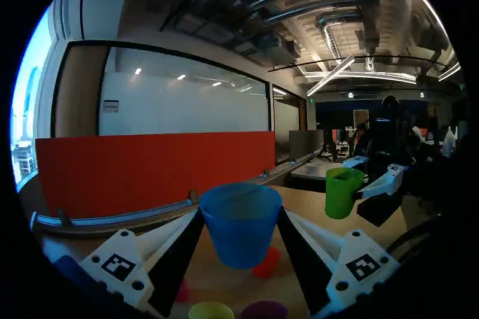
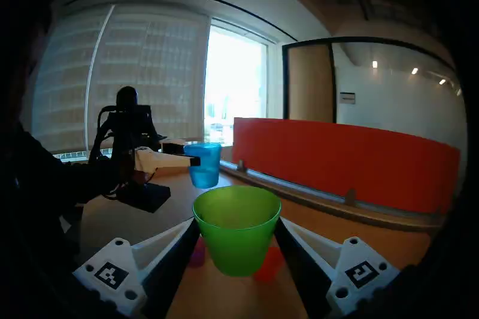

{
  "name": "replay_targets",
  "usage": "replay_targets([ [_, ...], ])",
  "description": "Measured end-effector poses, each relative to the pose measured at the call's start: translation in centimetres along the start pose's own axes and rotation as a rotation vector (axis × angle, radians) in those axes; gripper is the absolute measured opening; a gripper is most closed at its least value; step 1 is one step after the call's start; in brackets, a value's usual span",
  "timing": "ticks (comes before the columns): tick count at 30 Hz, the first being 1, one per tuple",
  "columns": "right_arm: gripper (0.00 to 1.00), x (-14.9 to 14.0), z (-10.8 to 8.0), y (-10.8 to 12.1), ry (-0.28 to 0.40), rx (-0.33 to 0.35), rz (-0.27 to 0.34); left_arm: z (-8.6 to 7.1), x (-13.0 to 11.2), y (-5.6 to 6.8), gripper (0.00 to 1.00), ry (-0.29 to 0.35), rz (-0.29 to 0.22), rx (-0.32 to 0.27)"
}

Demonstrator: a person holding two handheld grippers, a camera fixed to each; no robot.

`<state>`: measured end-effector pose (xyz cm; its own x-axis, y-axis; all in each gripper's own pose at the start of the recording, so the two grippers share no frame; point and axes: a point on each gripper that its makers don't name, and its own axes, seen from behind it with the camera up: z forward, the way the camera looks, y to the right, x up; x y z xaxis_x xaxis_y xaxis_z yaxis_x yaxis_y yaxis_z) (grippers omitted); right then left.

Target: Pour water

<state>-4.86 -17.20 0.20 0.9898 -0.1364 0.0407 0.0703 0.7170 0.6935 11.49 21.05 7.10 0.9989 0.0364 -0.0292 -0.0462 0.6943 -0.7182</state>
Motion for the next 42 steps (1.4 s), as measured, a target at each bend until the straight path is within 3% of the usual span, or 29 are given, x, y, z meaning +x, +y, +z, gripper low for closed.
replay_targets([
  [15, 0.9, 0.2, 0.1, -0.5, -0.003, 0.006, -0.002, -1.2, 0.3, -0.1, 0.86, -0.012, 0.003, 0.003],
  [24, 0.89, 0.0, 0.7, -1.7, -0.006, 0.044, 0.001, -2.2, 0.2, 0.1, 0.86, -0.026, 0.016, -0.01],
  [36, 0.89, 0.0, 2.5, -4.0, 0.004, 0.121, 0.028, -3.8, 0.8, -0.1, 0.86, -0.018, 0.072, -0.004],
  [42, 0.89, -0.5, 3.7, -5.2, 0.004, 0.161, 0.031, -4.8, 1.3, -0.5, 0.86, -0.013, 0.124, 0.016],
])
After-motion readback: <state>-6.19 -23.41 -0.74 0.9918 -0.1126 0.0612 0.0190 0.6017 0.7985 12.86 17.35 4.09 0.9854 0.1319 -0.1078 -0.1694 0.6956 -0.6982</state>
